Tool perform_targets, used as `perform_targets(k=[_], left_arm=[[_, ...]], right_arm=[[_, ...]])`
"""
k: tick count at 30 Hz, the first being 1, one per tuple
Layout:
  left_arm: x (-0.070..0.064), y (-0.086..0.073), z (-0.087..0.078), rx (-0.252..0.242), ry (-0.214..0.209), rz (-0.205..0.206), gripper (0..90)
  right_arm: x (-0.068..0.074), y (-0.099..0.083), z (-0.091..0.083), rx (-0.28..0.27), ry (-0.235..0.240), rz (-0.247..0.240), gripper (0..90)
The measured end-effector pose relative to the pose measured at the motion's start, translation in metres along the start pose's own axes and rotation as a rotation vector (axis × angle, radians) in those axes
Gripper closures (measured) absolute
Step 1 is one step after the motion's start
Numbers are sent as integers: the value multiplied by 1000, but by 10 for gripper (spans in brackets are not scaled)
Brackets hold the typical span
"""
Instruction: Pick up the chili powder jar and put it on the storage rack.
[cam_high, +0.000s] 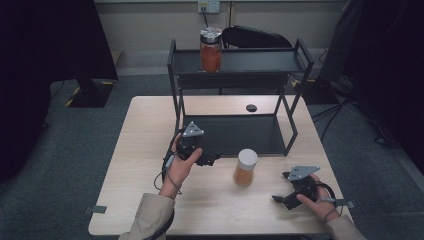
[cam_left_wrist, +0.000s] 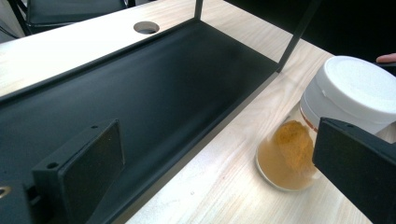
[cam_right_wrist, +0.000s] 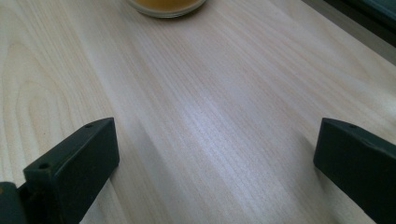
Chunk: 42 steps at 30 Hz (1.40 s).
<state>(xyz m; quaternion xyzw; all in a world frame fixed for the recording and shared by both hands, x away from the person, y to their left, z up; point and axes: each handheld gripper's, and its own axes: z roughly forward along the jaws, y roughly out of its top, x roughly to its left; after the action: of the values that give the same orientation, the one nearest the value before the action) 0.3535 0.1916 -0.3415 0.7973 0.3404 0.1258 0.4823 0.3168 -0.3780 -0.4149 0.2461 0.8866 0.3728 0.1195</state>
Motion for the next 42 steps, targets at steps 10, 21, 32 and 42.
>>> perform_targets(k=[10, 21, 32, 42], left_arm=[[-1, -15, -2, 16, 12, -11, 14], [0, -31, -1, 24, 5, -28, 14], [0, -48, 4, 43, 6, -44, 14], [-1, -66, 7, 68, 12, -64, 15]], right_arm=[[0, 0, 0, 0, 0, 0, 0], [0, 0, 0, 0, 0, 0, 0], [0, 0, 0, 0, 0, 0, 0], [0, 0, 0, 0, 0, 0, 0]])
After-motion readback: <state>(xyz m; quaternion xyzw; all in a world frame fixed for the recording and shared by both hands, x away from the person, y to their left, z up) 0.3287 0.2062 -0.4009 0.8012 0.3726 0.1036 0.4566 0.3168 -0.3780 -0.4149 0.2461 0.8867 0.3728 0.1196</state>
